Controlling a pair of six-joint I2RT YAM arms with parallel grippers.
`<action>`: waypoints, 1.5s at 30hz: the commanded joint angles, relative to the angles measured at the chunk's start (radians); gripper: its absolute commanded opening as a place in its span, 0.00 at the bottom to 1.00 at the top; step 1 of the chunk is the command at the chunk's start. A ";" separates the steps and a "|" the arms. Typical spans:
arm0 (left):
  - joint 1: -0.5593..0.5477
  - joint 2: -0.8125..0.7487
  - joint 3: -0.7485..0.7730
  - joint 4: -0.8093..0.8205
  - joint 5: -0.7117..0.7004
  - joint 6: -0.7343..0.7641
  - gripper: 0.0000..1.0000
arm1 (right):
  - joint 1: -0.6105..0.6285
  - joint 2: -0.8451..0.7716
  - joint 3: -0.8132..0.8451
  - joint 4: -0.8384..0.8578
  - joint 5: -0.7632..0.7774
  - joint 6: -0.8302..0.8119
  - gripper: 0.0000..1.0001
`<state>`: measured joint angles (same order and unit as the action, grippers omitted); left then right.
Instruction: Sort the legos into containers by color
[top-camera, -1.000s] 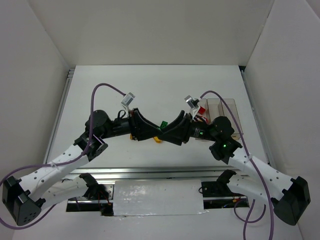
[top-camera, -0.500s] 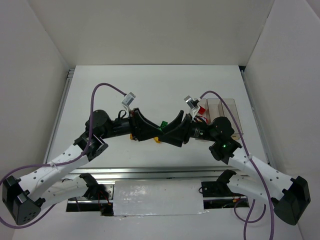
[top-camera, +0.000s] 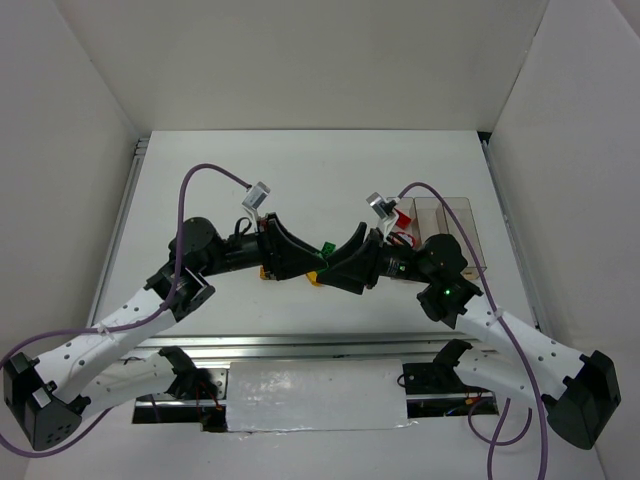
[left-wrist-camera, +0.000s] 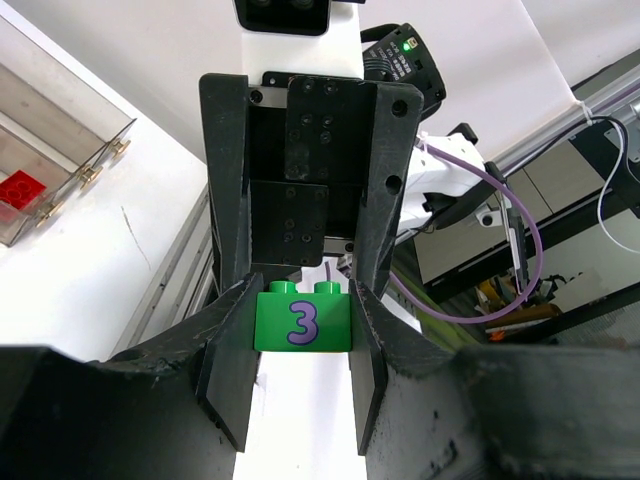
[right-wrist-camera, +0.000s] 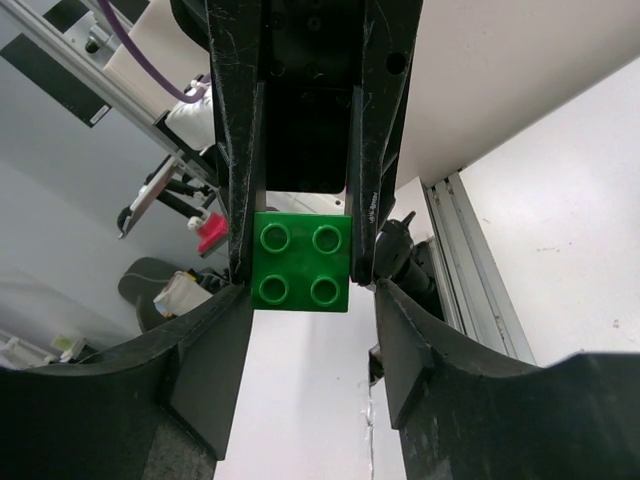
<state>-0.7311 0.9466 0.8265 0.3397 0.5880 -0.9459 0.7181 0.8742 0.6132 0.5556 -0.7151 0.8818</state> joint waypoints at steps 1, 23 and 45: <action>-0.005 -0.019 0.025 0.036 0.004 0.022 0.00 | 0.009 -0.001 0.023 0.050 -0.006 0.000 0.58; -0.005 -0.052 0.002 -0.007 -0.045 0.071 0.04 | 0.023 0.025 0.007 0.080 0.051 0.037 0.00; -0.005 -0.023 0.253 -0.648 -0.661 0.122 0.99 | -0.089 -0.003 -0.015 -0.409 0.333 -0.168 0.00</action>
<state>-0.7364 0.9096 0.9554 0.0158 0.2520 -0.8368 0.7128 0.8970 0.5880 0.4099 -0.5598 0.7788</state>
